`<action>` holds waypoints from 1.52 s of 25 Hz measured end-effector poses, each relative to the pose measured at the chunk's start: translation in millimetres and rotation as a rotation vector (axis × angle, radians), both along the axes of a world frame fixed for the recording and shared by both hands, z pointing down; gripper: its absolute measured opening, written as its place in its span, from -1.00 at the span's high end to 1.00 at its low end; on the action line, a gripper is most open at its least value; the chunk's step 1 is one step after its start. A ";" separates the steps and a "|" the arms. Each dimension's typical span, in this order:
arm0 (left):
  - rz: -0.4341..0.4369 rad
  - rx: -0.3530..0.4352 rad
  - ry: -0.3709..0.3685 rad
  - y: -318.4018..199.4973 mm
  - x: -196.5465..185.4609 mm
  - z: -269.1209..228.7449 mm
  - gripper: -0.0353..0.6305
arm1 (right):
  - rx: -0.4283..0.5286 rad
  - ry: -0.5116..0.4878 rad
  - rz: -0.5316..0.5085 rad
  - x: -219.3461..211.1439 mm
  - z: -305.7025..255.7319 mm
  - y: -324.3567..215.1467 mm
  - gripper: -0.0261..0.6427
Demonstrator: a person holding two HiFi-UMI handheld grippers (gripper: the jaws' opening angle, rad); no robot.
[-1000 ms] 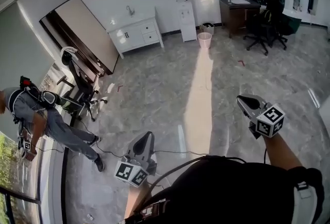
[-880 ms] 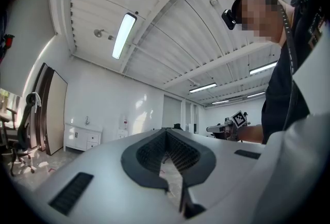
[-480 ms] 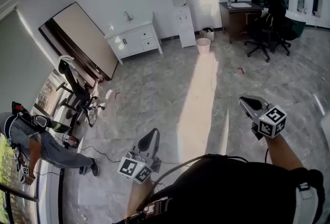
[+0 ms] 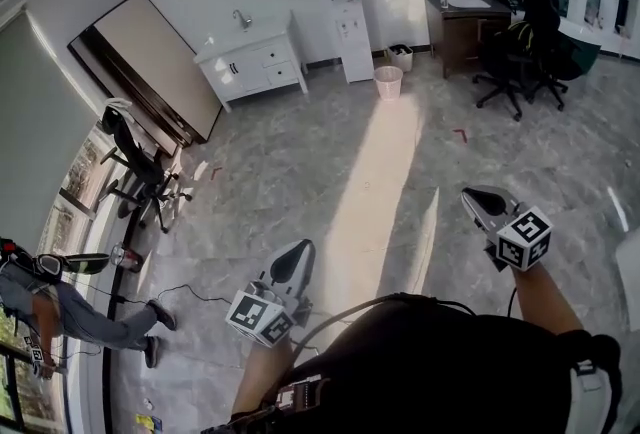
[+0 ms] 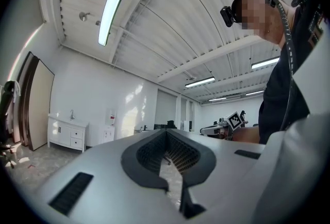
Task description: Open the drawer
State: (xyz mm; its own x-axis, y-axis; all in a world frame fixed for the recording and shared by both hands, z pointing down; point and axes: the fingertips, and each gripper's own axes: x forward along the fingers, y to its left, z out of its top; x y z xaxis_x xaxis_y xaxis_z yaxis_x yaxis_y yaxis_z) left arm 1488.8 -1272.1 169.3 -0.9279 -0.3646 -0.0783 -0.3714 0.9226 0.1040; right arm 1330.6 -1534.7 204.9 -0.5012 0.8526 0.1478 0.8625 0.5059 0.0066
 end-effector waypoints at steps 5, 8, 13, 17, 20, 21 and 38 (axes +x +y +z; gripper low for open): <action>-0.035 0.005 0.024 6.3 -16.5 0.3 0.89 | 0.007 0.025 -0.031 -19.9 12.1 6.7 0.93; -0.046 0.015 0.033 23.2 -27.4 5.7 0.89 | 0.008 0.034 -0.040 -31.9 17.5 24.3 0.93; -0.020 0.030 0.027 61.3 -64.4 12.5 0.89 | 0.032 0.012 -0.031 -60.5 15.3 63.4 0.93; 0.016 0.045 0.000 107.1 -106.6 9.2 0.89 | 0.052 -0.012 -0.001 -90.7 8.9 103.6 0.93; 0.037 0.025 -0.027 143.0 -129.0 1.7 0.89 | 0.043 -0.014 -0.001 -108.9 3.2 139.2 0.93; 0.038 0.018 -0.037 158.9 -134.8 1.1 0.89 | 0.043 -0.019 0.001 -116.6 1.1 153.1 0.93; -0.118 0.034 -0.022 379.3 -176.7 17.5 0.89 | 0.012 -0.014 -0.143 -204.2 8.3 386.7 0.93</action>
